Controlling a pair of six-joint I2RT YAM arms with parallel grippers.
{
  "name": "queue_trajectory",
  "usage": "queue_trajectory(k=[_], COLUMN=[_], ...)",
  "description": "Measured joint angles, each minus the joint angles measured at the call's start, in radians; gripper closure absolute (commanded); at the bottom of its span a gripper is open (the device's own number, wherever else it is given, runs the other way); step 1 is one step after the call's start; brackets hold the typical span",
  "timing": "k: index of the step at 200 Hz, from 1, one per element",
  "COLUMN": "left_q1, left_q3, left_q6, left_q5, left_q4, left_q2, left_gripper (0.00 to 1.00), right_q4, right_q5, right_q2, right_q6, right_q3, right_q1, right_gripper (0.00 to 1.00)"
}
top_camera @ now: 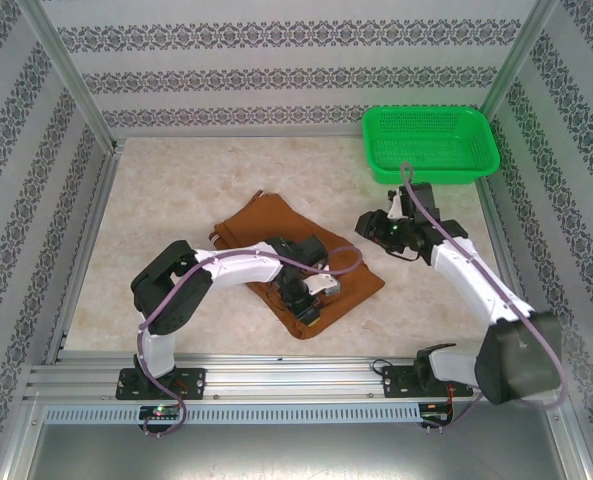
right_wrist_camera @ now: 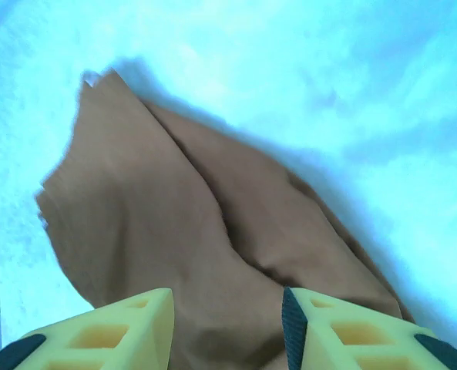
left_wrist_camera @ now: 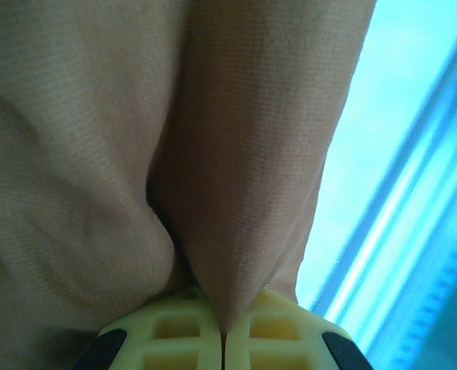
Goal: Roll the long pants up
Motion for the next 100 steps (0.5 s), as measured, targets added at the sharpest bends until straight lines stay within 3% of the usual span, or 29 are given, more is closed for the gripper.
queue_trajectory(k=[62, 100], left_q1=[0.156, 0.239], left_q3=[-0.030, -0.142], left_q6=[-0.154, -0.333], left_q5=[0.369, 0.535], left_q4=[0.172, 0.388], left_q2=[-0.039, -0.043], left_gripper=[1.00, 1.00], right_q4=[-0.129, -0.147], right_q5=[-0.006, -0.039], right_q2=[-0.052, -0.079], right_q6=[-0.044, -0.045], right_q3=[0.008, -0.022], right_q1=[-0.002, -0.002], right_gripper=[0.54, 0.44])
